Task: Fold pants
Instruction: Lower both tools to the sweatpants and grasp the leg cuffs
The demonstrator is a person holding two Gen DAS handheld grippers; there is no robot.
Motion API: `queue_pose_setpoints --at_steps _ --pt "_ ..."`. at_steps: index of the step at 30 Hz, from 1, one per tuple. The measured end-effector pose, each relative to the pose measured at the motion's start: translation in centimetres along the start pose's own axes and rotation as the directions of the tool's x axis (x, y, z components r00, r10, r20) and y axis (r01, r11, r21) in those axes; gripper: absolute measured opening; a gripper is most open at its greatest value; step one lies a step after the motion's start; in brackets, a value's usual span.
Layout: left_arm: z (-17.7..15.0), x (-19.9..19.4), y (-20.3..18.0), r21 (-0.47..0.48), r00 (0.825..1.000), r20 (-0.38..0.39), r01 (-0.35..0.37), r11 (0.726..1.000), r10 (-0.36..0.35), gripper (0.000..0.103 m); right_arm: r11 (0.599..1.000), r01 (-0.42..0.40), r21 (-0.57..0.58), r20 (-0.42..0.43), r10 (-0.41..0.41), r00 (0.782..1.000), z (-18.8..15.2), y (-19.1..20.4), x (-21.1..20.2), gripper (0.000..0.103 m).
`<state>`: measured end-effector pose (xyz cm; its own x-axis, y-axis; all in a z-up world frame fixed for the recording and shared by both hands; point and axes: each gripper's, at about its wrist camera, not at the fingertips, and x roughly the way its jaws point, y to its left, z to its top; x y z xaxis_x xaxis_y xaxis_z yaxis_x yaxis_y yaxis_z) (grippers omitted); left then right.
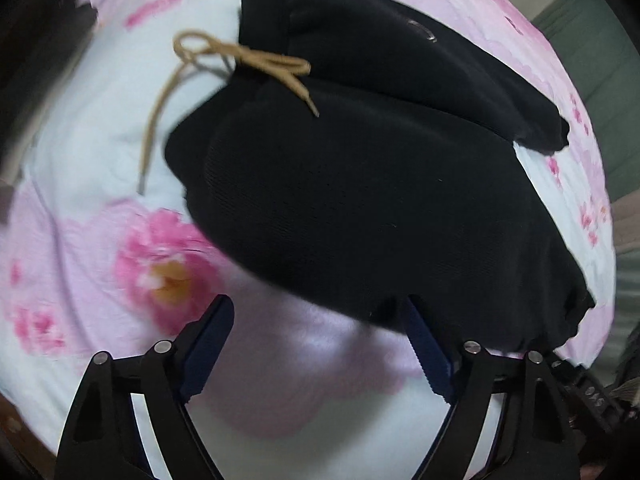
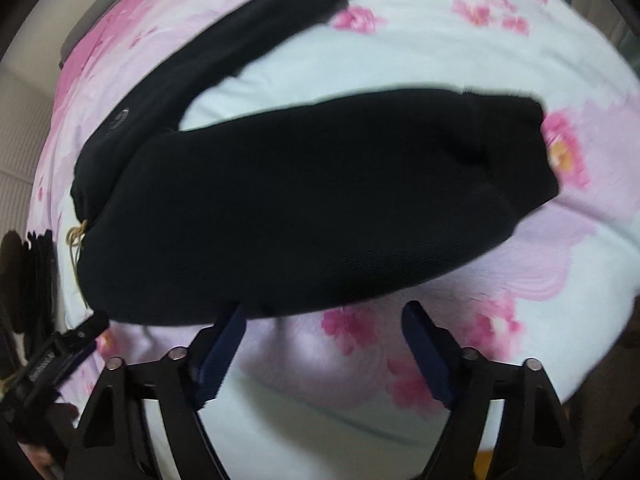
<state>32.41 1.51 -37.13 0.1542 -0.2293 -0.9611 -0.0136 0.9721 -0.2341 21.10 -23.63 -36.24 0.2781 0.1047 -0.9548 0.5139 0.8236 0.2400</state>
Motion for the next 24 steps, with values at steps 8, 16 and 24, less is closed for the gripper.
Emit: queue_pose_setpoints --at_steps 8,16,24 --pt "1.9 2.3 1.4 -0.098 0.995 -0.041 0.083 0.992 -0.088 0.074 0.986 -0.107 0.129 -0.029 0.112 0.993 1.3 -2.5 2.8 0.062" --pt "1.4 -2.1 1.3 -0.065 0.999 0.003 0.045 0.997 -0.045 0.022 0.987 -0.091 0.131 -0.017 0.094 0.995 2.7 -2.7 1.0 0.017" --pt "-1.1 -11.4 1.4 -0.027 0.991 0.127 0.031 0.999 -0.027 0.017 0.989 -0.146 -0.018 0.11 0.147 0.983 2.5 0.1 -9.4 0.013"
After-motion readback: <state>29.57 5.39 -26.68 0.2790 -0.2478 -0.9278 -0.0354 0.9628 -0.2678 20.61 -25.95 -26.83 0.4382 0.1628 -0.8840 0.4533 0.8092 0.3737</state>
